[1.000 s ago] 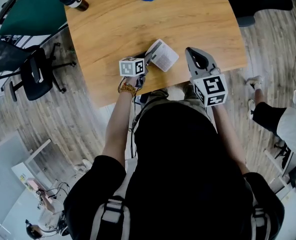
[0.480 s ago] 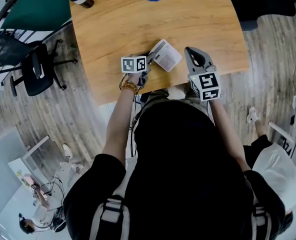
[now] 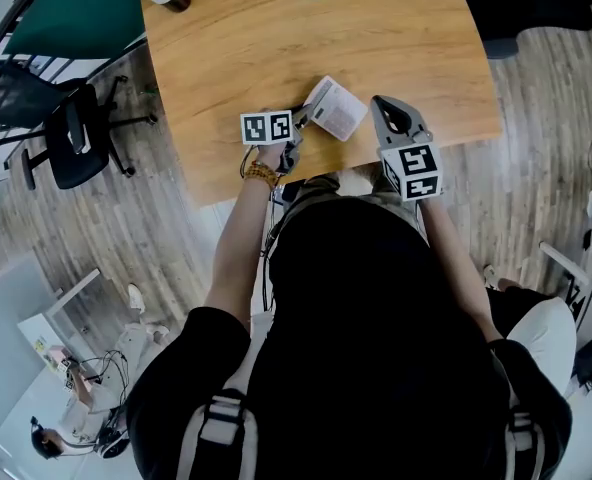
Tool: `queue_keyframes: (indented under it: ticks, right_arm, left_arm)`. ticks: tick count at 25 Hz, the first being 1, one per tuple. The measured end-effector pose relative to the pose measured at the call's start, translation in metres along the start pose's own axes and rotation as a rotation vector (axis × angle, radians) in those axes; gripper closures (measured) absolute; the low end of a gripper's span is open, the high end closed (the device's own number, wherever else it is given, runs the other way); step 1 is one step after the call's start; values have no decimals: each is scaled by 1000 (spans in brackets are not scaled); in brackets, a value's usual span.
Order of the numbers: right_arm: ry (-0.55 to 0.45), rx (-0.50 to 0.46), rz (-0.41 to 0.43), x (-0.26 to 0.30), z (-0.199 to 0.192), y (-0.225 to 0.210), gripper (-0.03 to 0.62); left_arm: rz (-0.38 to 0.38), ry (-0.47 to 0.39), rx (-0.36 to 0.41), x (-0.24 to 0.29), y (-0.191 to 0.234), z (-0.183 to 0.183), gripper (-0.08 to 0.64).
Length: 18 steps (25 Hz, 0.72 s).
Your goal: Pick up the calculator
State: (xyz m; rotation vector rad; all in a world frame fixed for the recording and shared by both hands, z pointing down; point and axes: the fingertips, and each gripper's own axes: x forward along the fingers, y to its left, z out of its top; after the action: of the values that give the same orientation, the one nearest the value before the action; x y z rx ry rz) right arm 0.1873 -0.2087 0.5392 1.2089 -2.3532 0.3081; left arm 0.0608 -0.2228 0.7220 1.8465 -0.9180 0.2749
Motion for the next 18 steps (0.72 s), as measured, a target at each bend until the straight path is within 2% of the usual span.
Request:
queue_keyframes:
  ticks: [18]
  right_arm:
    - [4,14,-16,-1,-3,1,586]
  left_arm:
    - [-53,-4,-78,-6,-9,-2,500]
